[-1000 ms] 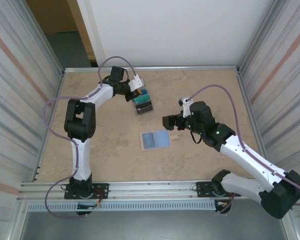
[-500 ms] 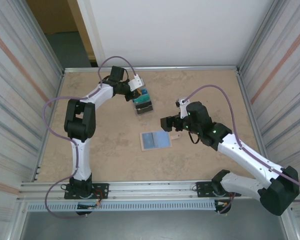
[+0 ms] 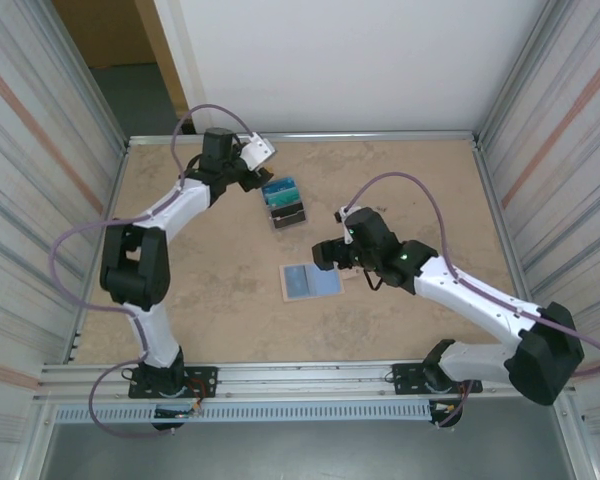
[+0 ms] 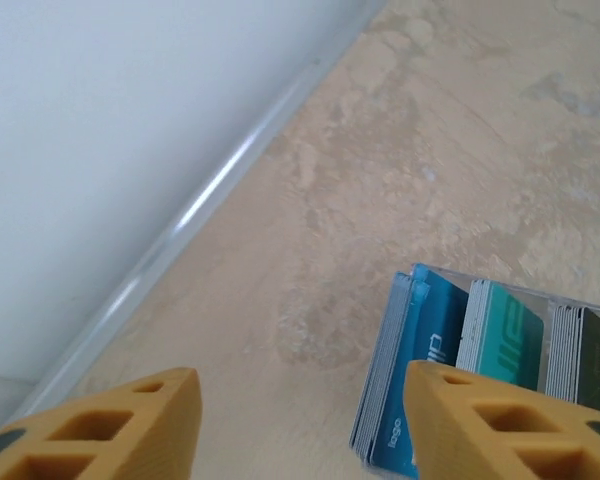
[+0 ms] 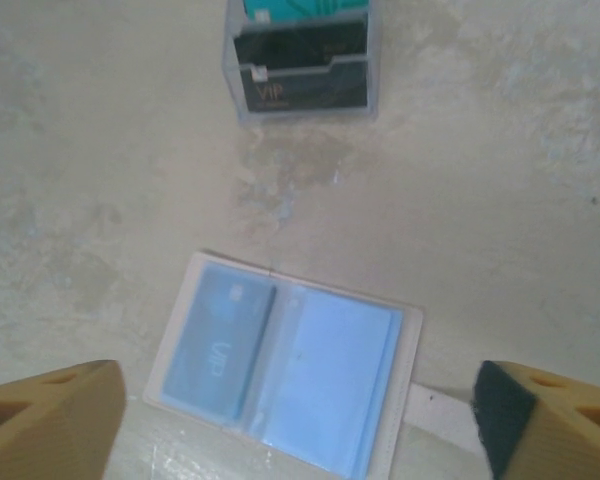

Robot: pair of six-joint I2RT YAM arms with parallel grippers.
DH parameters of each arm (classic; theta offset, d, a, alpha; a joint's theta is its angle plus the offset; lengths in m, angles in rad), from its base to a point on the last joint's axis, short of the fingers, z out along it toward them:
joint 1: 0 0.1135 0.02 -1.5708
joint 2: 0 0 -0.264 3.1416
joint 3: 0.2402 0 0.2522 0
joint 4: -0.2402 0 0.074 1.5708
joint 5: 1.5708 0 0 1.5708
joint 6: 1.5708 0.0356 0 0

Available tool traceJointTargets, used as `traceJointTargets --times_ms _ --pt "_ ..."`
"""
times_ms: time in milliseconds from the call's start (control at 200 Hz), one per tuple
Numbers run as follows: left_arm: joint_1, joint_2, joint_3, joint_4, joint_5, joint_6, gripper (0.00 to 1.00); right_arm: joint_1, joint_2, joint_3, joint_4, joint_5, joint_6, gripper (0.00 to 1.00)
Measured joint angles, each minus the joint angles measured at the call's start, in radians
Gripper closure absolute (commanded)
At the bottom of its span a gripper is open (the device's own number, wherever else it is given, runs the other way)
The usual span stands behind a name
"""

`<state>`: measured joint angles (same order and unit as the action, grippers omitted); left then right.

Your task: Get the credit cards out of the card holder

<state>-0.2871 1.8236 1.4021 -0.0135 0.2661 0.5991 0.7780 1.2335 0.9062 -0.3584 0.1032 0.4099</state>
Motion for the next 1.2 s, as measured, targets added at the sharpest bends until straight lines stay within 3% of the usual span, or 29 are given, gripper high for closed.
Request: traceJointTargets --times_ms 25,40,241,336,446,631,817,1198 --pt "0.000 -0.027 -0.026 0.017 -0.016 -0.034 0.04 0.009 0.017 0.011 -0.009 0.006 0.008 0.18" --pt "0.000 -0.045 -0.042 0.026 -0.022 -0.043 0.02 0.014 0.027 0.016 -0.014 0.007 0.008 0.19" --pt "0.000 -0.293 -0.292 0.164 -0.116 -0.308 0.01 0.088 0.154 0.069 -0.048 0.024 0.035 0.33" --pt "-0.001 -0.405 -0.428 0.211 -0.151 -0.418 0.01 0.120 0.217 0.096 -0.054 0.015 0.043 0.45" --pt "-0.016 -0.517 -0.564 0.231 -0.214 -0.513 0.01 0.156 0.301 0.137 -0.063 0.003 0.050 0.50" --pt "-0.031 -0.668 -0.725 0.239 -0.296 -0.635 0.02 0.207 0.436 0.216 -0.087 -0.006 0.050 0.52" --pt "-0.031 -0.760 -0.780 0.223 -0.321 -0.685 0.01 0.231 0.555 0.277 -0.105 -0.019 0.040 0.54" --pt "-0.031 -0.800 -0.822 0.219 -0.321 -0.713 0.01 0.230 0.645 0.306 -0.123 -0.018 0.026 0.52"
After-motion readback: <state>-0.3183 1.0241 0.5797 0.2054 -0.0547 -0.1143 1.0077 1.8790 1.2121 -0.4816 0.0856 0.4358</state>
